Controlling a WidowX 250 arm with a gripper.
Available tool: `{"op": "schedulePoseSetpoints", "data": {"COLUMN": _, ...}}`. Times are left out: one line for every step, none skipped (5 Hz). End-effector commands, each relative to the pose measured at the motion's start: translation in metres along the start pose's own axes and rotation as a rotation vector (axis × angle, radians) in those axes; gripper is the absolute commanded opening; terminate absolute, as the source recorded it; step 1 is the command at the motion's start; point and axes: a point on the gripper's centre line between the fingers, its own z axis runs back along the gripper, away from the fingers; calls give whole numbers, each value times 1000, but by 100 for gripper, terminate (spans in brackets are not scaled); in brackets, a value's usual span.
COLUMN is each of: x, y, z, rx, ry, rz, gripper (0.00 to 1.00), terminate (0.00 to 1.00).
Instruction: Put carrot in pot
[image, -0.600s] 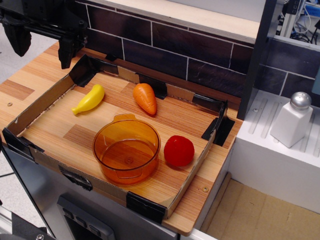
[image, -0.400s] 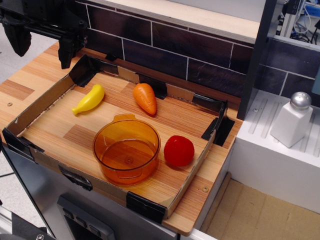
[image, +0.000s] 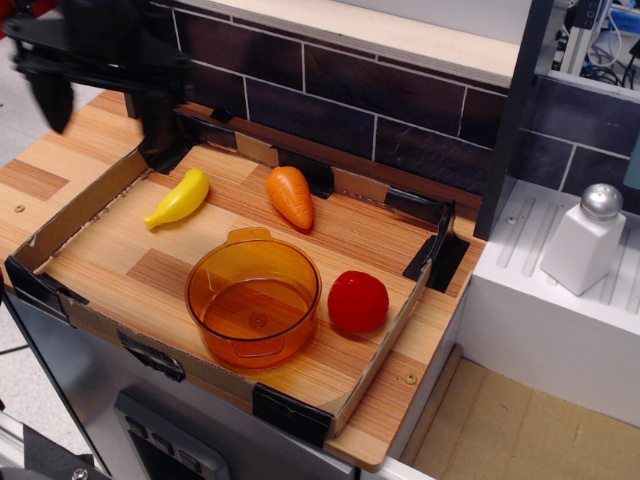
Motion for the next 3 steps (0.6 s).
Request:
{"op": "schedulePoseSetpoints", "data": {"x": 26, "y": -50, "z": -11, "rx": -68, "ry": -99, "rz": 97, "gripper": 100, "terminate": 0}}
{"op": "schedulePoseSetpoints", "data": {"x": 29, "y": -69, "z": -32, "rx": -99, "ry": -115, "rz": 101, "gripper": 100, "terminate": 0}}
{"op": "schedulePoseSetpoints", "data": {"x": 37, "y": -87, "z": -42, "rx": -185, "ry": -146, "rz": 111, "gripper": 100, "terminate": 0}}
